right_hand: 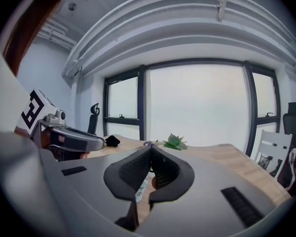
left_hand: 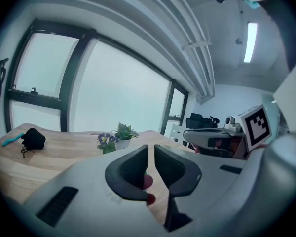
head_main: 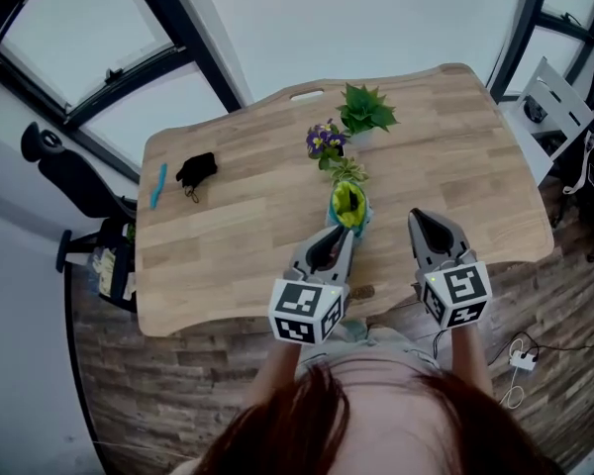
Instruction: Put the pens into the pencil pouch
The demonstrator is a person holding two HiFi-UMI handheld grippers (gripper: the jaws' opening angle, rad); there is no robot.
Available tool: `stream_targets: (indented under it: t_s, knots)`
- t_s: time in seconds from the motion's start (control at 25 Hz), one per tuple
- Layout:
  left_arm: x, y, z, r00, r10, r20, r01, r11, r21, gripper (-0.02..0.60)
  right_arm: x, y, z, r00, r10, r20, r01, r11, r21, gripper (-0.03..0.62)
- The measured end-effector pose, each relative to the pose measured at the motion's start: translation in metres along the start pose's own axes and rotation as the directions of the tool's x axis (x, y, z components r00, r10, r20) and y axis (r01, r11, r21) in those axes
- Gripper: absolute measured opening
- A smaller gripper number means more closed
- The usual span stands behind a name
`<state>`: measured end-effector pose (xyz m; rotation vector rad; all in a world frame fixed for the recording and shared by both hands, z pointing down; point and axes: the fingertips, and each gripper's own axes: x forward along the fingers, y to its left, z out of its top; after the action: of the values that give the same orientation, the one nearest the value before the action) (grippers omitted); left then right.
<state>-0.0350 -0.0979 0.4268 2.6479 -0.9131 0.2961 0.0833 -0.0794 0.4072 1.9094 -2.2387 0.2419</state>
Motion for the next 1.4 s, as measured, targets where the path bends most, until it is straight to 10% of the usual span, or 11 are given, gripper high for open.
stream_targets:
  t_s: [0.64,1.4]
  knots:
    - [-0.044,-0.096,0.028,0.979,0.141,0.150,-0.148,0.988,0.035,0.005,-0.114,0.000,0.021,0.992,0.038,0.121,-0.035,0.999,-0.023,0.000]
    - [-0.140,-0.113,0.033,0.975,0.093,0.200,-0.125,0.980,0.154,0.004,-0.158,0.078,0.057,0.973,0.010,0.229,-0.005,1.000,-0.020,0.000]
